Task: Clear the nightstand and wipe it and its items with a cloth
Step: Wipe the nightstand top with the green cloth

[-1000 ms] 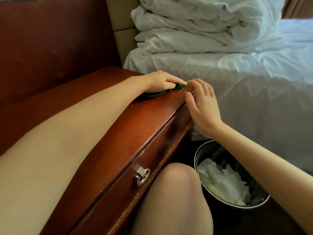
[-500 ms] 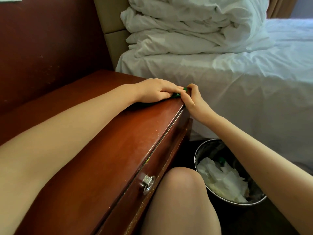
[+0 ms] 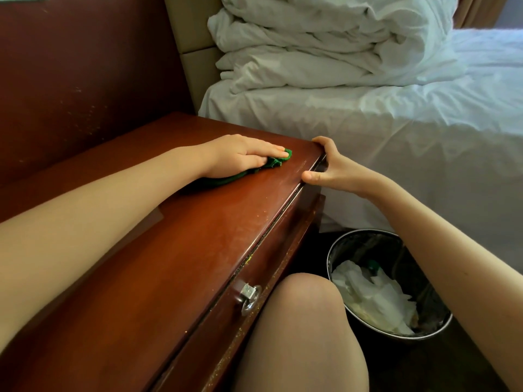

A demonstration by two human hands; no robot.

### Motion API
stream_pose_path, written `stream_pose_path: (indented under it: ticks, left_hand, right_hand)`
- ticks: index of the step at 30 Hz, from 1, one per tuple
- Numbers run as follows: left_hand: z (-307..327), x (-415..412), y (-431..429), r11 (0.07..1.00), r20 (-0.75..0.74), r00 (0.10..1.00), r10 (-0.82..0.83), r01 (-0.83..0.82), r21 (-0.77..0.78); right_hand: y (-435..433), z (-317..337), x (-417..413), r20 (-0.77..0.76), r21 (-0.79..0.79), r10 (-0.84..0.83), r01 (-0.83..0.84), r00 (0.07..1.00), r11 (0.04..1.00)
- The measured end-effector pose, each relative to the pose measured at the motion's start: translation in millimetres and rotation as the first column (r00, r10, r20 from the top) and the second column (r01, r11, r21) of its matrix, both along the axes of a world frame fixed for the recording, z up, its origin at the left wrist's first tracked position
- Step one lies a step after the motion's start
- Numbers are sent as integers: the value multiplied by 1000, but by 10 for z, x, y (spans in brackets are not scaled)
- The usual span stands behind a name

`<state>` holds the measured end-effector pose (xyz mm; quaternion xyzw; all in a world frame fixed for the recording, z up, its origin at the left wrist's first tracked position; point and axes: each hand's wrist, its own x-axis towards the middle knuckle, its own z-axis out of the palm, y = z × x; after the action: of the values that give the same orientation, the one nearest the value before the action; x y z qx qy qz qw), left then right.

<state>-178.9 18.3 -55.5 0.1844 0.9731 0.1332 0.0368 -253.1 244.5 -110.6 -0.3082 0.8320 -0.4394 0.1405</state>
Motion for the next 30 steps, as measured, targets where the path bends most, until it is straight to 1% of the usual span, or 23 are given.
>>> stream_pose_path:
  ticks: [3,6,11,15,18,20,23,26,30]
  left_hand:
    - [3,-98,60,999,-16,998,54,-54,-8]
    - [16,-210,158,996,0,997,79,-79,35]
    - [30,-349,312,998,28,999,18,-19,65]
    - [27,-367,335,997,14,1000,-22,21,76]
    - [30,-331,344,996,9,1000,-29,28,90]
    - [19,-286,354,995,-3,999,-44,44,92]
    - [-9,-182,341,994,-47,995,-89,92,57]
    - [-32,-64,306,991,-51,990,-132,132,13]
    - [-21,12,285,993,-32,992,-118,119,25]
  right_hand:
    - [-5,18,-33,21,-9,6,-6,1000,1000]
    - [-5,15,-65,31,-10,15,-15,999,1000]
    - [-8,31,-40,-51,-25,-24,23,998,999]
    - [-31,-44,-11,-126,-77,-50,41,991,996]
    - [-29,-40,28,-201,-40,-69,62,977,997]
    - [-25,-24,59,-260,-38,-55,46,964,998]
    - [-13,-8,89,-268,7,-22,24,963,1000]
    - [-6,-43,86,-286,42,-20,33,958,999]
    - [23,-98,117,-308,30,-29,40,951,999]
